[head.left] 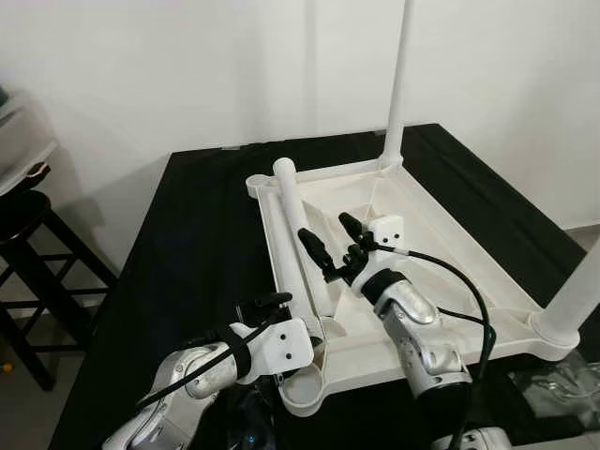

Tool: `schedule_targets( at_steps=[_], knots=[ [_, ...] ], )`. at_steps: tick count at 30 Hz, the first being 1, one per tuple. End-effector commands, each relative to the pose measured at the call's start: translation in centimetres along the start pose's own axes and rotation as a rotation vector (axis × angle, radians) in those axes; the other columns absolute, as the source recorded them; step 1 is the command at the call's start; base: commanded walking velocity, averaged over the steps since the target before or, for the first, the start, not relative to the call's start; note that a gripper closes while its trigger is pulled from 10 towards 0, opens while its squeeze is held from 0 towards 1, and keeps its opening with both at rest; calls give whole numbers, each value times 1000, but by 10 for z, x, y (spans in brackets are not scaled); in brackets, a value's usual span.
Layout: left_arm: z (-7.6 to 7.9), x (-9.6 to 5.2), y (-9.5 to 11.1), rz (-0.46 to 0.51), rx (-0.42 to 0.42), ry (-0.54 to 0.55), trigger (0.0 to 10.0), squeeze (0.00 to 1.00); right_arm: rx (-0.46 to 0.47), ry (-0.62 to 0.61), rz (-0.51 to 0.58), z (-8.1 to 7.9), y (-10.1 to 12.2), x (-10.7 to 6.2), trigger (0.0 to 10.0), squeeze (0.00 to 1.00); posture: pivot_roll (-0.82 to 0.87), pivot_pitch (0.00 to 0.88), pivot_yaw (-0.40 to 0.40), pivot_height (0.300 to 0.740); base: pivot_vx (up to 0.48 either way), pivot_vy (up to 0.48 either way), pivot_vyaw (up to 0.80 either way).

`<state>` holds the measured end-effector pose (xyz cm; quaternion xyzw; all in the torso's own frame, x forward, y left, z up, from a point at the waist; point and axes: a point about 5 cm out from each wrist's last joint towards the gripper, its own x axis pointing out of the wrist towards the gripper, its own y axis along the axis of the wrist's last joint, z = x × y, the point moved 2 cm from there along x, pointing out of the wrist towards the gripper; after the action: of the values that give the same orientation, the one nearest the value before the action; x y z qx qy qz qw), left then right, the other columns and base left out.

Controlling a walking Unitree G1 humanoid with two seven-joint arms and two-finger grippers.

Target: Building children table

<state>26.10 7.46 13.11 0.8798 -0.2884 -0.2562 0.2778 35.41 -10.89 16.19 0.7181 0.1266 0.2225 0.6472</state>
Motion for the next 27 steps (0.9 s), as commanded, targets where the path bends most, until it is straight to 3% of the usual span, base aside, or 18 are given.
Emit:
schedule_targets(
  at_steps=[1, 14, 21, 22, 24, 27],
  knots=[
    [5, 3, -14, -71, 21, -11, 10000, 0, 5, 0, 29, 0, 11, 4, 10000, 0, -100, 0, 65, 740, 0, 0, 0],
    [-9, 22, -15, -101, 88, 80, 10000, 0, 16, 1, 37, -5, 17, 6, 10000, 0, -99, 0, 66, 740, 0, 0, 0],
    [-24, 28, -35, -239, 179, 162, 10000, 0, 26, 0, 37, -9, 18, 7, 10000, 0, -99, 0, 72, 740, 0, 0, 0],
    [-24, 28, -35, -239, 179, 162, 10000, 0, 26, 0, 37, -9, 18, 7, 10000, 0, -99, 0, 72, 740, 0, 0, 0],
    [-37, 25, -41, -280, 143, 274, 10000, 0, 31, 1, 36, -10, 19, 6, 10000, 0, -98, 0, 72, 740, 0, 0, 0],
    [-40, 24, -42, -285, 132, 304, 10000, 0, 32, 2, 35, -10, 19, 6, 10000, 0, -98, 0, 72, 740, 0, 0, 0]
  ],
)
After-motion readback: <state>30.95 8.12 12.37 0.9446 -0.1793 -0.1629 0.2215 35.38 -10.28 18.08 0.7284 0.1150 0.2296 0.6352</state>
